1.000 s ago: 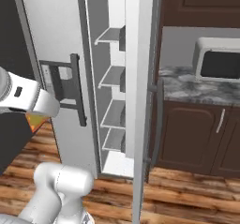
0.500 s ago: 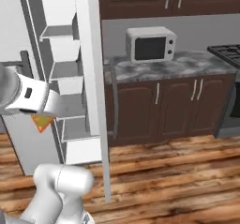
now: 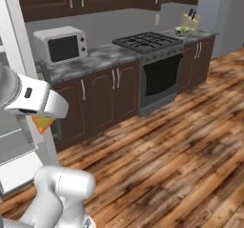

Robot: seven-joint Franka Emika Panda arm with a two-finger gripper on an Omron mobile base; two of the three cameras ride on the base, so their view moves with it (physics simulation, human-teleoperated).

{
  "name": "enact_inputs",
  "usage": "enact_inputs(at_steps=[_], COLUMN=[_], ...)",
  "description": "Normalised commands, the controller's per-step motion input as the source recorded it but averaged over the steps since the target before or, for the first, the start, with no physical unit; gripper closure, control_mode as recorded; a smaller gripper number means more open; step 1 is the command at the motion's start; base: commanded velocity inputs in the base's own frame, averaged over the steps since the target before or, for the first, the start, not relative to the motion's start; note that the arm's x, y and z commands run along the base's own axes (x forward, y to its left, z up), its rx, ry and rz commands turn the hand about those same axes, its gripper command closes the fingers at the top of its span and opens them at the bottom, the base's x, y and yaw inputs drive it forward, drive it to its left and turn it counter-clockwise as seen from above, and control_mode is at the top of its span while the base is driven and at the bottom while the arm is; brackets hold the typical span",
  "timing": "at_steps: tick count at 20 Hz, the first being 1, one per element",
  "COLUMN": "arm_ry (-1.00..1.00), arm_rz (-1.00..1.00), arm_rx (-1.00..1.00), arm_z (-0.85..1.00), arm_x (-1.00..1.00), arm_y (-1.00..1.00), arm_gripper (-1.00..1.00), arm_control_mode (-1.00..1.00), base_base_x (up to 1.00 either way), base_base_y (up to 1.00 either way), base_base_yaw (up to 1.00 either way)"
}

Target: Pick the cheese from the fridge and the cheese grater from the cabinet and place them next to the salad bowl.

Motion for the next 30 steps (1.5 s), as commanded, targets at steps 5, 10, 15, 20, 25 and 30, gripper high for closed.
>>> enact_inputs(at_steps=[5, 10, 15, 20, 25, 30], arm_ry=[0.0, 0.0, 0.0, 0.0, 0.0, 0.0], arm_rz=[0.0, 0.0, 0.0, 0.0, 0.0, 0.0], arm_rx=[0.0, 0.0, 0.0, 0.0, 0.0, 0.0], arm_z=[0.0, 0.0, 0.0, 0.0, 0.0, 0.0], arm_x=[0.0, 0.0, 0.0, 0.0, 0.0, 0.0], arm_y=[0.0, 0.0, 0.0, 0.0, 0.0, 0.0], arm_gripper=[1.0, 1.0, 1.0, 1.0, 1.0, 1.0], arm_control_mode=[1.0, 1.0, 1.0, 1.0, 1.0, 1.0], base_base_x=[0.45, 0.82, 1.0, 1.0, 1.0, 1.0], base_base_y=[-0.54, -0.26, -0.04, -0.13, -0.16, -0.25], base_base_yaw=[-0.01, -0.03, -0.21, -0.03, 0.0, 0.02])
